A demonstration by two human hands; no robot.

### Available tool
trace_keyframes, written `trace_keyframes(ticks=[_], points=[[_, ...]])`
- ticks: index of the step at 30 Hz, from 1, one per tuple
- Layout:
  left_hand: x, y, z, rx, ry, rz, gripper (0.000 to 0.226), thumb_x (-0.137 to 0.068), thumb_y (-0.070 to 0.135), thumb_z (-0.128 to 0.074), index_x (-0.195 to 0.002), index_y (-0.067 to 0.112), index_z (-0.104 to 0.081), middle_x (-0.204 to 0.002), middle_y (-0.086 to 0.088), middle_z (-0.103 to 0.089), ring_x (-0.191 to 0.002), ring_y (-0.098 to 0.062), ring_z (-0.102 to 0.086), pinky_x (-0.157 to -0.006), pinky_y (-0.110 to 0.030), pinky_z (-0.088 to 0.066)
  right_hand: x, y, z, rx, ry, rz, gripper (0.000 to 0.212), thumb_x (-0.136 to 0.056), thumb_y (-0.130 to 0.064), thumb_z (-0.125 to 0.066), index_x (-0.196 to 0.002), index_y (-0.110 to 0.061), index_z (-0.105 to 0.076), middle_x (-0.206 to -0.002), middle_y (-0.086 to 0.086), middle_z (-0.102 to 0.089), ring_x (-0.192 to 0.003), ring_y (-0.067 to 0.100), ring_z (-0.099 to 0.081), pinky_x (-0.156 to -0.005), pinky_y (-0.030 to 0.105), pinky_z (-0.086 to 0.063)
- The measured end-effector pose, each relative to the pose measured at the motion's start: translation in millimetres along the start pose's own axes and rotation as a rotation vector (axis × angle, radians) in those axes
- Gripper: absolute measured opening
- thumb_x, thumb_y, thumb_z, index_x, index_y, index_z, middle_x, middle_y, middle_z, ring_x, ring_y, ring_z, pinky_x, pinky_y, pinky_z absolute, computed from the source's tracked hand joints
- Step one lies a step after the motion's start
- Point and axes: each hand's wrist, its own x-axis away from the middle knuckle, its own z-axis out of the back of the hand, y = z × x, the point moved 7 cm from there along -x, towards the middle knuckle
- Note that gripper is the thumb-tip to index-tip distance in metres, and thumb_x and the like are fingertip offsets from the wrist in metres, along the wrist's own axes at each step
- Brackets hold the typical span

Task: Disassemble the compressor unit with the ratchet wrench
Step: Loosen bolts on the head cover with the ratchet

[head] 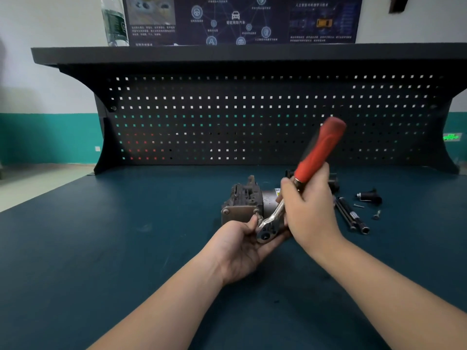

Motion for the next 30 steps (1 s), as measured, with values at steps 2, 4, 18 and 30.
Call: trace_keyframes(ticks=[2, 4, 18, 30], points=[[2.6, -0.3, 0.5, -0.054, 0.051, -0.019, 0.023, -0.097, 0.006, -0.042, -0.099, -0.008, -0.059, -0.088, -0.025, -0.070, -0.072, -0.034, -0.071, -0.057, -0.045, -0.059, -0.5, -1.3, -1.5, 0.033, -0.002, 0.051, 0.031, -0.092, -0.008, -0.052, -0.090, -0.033, -0.035, -0.063, 0.007, -0.056, -0.038, 0.008, -0.049, -0.039, 0.028, -0.041], [5.3, 24.1, 20.6, -0.407, 0.292, -0.264, 0.022, -0.097, 0.011, -0.046, -0.092, -0.005, -0.061, -0.074, -0.015, -0.072, -0.062, -0.027, -0.069, -0.053, -0.035, -0.058, 2.8, 3.6, 3.1, 0.012, 0.051, 0.067, 0.031, -0.094, -0.007, -0.052, -0.091, -0.032, -0.034, -0.068, 0.016, -0.057, -0.039, 0.011, -0.049, -0.042, 0.030, -0.041], [29.2, 46.7, -12.2, -1.680, 0.579, -0.959, 0.036, -0.094, 0.018, -0.050, -0.130, 0.015, -0.054, -0.120, -0.002, -0.064, -0.105, -0.022, -0.059, -0.081, -0.016, -0.037, -2.6, 26.9, 31.5, -0.067, 0.115, 0.029, 0.016, -0.095, -0.017, -0.047, -0.091, -0.027, -0.035, -0.063, -0.007, -0.060, -0.060, 0.005, -0.057, -0.064, 0.020, -0.046], [23.5, -2.0, -3.6, -0.614, 0.473, -0.211, 0.039, -0.088, 0.035, -0.062, -0.087, -0.003, -0.060, -0.074, -0.017, -0.069, -0.054, -0.024, -0.065, -0.042, -0.024, -0.049, -9.5, 18.3, 40.0, -0.075, -0.072, 0.037, 0.025, -0.095, -0.026, -0.056, -0.081, -0.041, -0.042, -0.075, 0.005, -0.047, -0.052, 0.019, -0.047, -0.053, 0.032, -0.042]])
